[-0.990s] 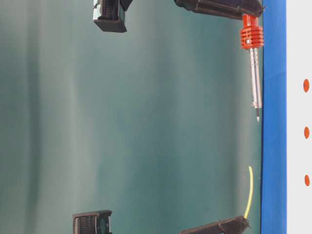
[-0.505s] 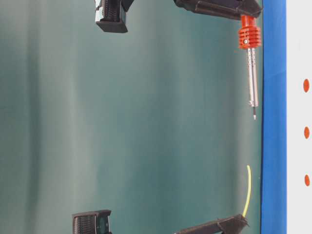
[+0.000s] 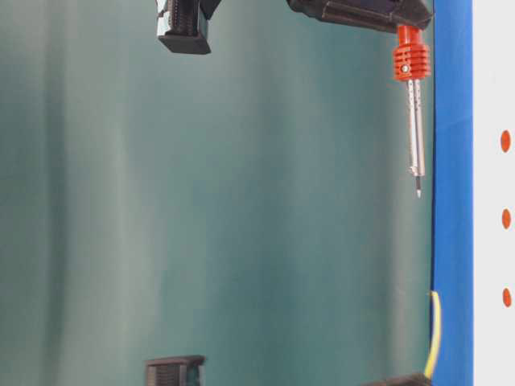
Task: Touch the tip of the soldering iron to the tip of the solder at the mark.
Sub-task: 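Move the iron tip leftward toward the left red dot with right gripper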
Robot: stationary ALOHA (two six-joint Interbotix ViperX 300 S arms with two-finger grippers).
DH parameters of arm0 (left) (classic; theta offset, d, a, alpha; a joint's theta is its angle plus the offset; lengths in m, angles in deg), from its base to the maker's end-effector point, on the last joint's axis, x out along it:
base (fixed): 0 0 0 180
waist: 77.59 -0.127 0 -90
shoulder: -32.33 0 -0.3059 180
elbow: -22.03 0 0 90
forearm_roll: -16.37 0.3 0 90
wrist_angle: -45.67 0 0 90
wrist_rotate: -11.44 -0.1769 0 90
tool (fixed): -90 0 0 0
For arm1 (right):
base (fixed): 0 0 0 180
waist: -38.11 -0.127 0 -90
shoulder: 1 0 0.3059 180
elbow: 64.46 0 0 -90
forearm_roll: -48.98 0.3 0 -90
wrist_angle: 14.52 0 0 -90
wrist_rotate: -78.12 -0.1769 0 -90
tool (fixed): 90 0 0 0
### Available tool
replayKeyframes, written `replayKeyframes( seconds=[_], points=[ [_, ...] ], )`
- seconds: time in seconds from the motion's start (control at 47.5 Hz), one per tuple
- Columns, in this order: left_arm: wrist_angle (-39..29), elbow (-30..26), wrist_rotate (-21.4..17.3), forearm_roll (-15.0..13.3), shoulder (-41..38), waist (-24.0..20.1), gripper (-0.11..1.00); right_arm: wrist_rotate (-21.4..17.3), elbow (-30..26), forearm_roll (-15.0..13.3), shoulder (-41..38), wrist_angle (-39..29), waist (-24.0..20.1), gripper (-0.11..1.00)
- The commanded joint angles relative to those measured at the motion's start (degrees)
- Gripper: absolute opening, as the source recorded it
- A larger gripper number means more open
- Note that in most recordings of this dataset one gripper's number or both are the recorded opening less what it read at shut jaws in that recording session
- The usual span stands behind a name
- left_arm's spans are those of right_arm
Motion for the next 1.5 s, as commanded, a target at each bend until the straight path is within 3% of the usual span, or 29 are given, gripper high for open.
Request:
replayKeyframes(
  seconds=[0.0, 0.337, 1.095, 1.474],
  points=[
    [1.1, -0.2, 0.5, 0.2, -0.9, -0.4, 0.02, -0.1, -1.8, -0.1, 0.6, 0.4, 0.2, 0.06],
    [3.1, -0.9, 1.1, 0.1, -6.2, -0.3, 0.02, -0.1, -1.9, 0.0, 0.3, 0.4, 0.2, 0.06],
    [4.0, -0.5, 1.1, 0.1, -8.5, -0.2, 0.02, -0.1, -2.2, -0.1, -0.4, 0.0, 0.2, 0.06],
    [3.9, -0.5, 1.1, 0.2, -8.5, -0.1, 0.02, -0.1, -12.7, -1.2, -10.2, -7.2, 0.3, 0.06]
  ],
)
